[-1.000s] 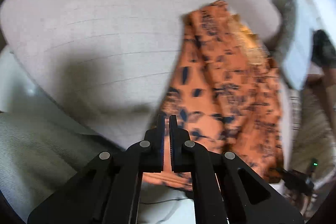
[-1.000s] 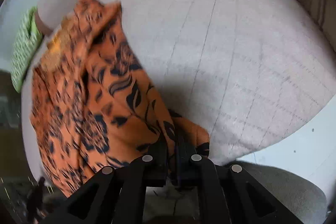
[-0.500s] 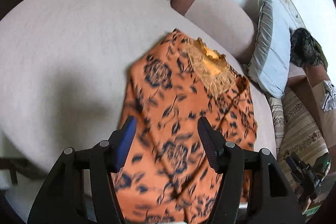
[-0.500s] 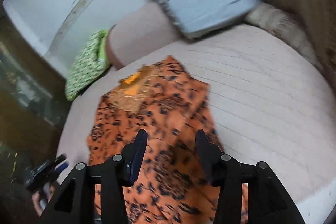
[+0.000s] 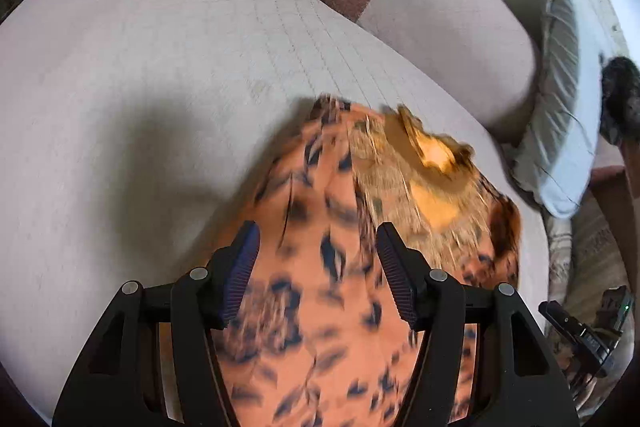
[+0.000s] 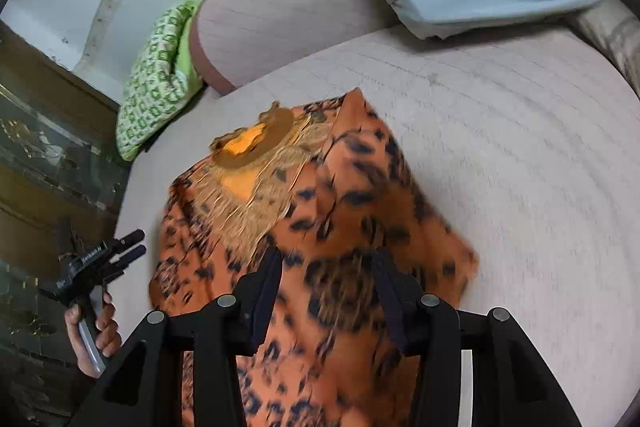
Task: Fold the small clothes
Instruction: 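Grasp the folded blouse hem with the left gripper while the right gripper grasps it too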
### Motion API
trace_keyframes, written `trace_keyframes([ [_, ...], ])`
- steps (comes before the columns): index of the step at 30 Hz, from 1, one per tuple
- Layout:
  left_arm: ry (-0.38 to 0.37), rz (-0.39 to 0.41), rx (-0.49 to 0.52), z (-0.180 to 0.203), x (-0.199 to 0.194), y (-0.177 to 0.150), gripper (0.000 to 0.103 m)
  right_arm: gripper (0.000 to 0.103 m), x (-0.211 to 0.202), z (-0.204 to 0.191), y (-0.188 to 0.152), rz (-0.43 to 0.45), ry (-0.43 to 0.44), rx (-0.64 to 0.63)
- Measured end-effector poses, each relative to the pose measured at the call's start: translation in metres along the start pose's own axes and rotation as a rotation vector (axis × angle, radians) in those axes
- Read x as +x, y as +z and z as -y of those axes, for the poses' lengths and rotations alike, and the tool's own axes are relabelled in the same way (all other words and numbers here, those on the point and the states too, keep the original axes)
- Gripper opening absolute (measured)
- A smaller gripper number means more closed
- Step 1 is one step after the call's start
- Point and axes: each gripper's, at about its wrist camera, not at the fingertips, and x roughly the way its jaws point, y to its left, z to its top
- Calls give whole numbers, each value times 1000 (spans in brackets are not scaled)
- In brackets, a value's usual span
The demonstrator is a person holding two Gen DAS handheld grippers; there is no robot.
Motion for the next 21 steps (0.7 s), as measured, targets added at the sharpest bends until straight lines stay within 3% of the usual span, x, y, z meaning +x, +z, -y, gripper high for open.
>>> trace_keyframes([
  [6, 57, -26, 33, 17, 50, 46, 61, 46, 51, 16, 73, -30, -53, 34],
  [10, 180, -27, 67, 21, 73, 65, 61, 46, 89, 16, 107, -55, -129, 20],
  [12, 164, -10, 54, 15, 77, 72, 59, 38, 108, 17, 120, -74, -207, 17],
  [13, 177, -24, 64, 13, 81, 74, 56, 27, 115, 18, 123, -91, -240, 15],
  [15, 204, -78, 106, 11, 93, 78, 30, 19, 130, 24, 128, -127, -282, 11],
  [16, 191, -95, 103, 9, 96, 78, 30, 14, 132, 27, 130, -129, -277, 17],
  [19, 78, -107, 81, 5, 87, 77, 30, 14, 129, 33, 132, -130, -252, 40],
  [21, 124, -94, 111, 10, 86, 76, 30, 14, 127, 35, 133, -130, -249, 42],
])
